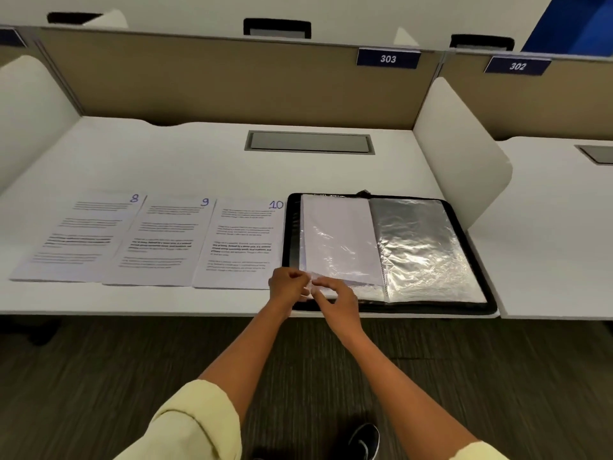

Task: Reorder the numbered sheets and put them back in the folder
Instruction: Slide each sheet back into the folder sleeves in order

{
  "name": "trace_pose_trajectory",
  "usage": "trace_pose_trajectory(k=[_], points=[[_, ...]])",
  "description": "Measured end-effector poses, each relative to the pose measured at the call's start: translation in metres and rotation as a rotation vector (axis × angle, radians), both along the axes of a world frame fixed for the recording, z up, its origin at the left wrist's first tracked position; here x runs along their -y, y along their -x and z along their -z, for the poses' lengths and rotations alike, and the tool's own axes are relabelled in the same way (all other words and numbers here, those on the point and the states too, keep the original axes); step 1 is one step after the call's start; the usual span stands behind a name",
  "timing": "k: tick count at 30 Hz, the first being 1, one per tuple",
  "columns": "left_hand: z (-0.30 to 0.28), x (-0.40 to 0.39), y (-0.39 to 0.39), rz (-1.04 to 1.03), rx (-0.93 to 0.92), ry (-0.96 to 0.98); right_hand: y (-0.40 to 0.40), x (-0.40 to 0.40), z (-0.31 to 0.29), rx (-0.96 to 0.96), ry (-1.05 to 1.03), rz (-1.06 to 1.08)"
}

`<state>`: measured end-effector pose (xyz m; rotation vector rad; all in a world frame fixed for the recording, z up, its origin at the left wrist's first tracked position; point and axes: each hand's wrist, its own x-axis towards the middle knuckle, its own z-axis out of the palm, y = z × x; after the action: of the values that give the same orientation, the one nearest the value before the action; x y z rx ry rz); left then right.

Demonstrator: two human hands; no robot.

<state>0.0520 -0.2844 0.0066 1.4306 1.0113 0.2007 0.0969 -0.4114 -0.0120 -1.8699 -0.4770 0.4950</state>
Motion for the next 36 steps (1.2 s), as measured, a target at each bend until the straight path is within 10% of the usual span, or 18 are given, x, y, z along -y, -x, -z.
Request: trace_pose_trajectory(k=[14, 36], points=[[0.038, -0.073, 0.098, 0.148, -0.223, -0.525, 0.057, -0.057, 0.009, 0.098, 0.145, 0.030], [0.051, -0.287, 0.259, -0.017, -0.602, -0.860, 0.116, -0.312, 0.024, 0.551, 0.499, -0.614]])
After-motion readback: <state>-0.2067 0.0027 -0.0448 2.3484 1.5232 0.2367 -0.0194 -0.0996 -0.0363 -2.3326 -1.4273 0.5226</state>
